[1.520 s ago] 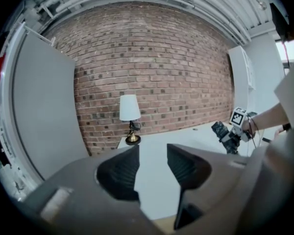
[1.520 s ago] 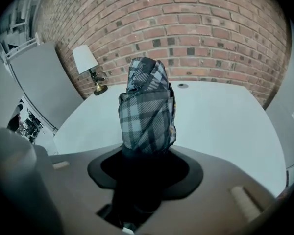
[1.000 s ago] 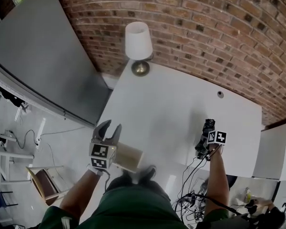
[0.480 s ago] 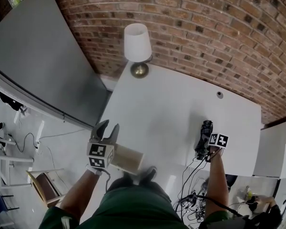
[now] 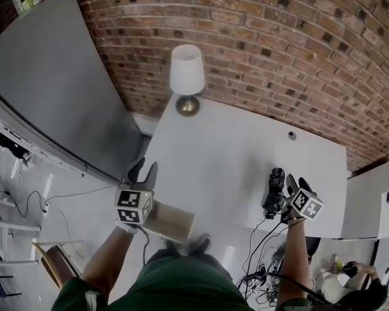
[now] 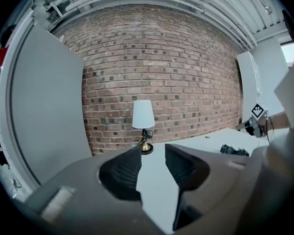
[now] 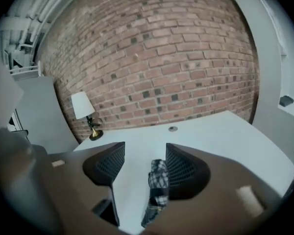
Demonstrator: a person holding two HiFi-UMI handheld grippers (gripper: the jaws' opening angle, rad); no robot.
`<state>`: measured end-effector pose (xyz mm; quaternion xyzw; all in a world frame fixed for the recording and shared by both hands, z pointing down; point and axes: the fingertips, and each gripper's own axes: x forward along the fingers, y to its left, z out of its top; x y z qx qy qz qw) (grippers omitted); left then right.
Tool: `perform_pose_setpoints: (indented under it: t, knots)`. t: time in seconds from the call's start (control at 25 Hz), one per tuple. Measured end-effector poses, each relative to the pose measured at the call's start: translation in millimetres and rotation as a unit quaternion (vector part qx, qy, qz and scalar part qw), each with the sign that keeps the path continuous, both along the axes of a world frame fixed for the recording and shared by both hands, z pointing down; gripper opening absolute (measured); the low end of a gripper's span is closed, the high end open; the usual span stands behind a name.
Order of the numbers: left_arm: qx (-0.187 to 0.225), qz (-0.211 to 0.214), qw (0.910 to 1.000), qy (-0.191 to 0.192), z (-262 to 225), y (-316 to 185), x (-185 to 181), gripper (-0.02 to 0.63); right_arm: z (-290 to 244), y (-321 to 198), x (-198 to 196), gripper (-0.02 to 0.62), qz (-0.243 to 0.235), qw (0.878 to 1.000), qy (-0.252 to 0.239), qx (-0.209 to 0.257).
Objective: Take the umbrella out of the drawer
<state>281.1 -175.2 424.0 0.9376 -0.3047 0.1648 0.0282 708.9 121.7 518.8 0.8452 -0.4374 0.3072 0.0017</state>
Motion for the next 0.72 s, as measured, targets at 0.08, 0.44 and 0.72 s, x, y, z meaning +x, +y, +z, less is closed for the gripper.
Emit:
perform_pose_setpoints:
  t: [0.08, 0.44, 0.72]
  knots:
    - [0.01, -0.003, 0.9998, 0.015, -11, -5, -5, 0.107, -32, 3, -10, 0.232, 0.007, 0.999, 0.042, 0.027]
    - [0.041, -0.005, 0.997, 0.066, -57, -12, -26, 0.041, -134, 22, -81, 0.034, 0.026, 0.981, 0.145, 0.122]
    - [0.057, 0.004, 0.9933, 0.101, -95, -7, -37, 0.016, -178, 25, -127, 0.014, 0.007, 0.968, 0.212, 0.135]
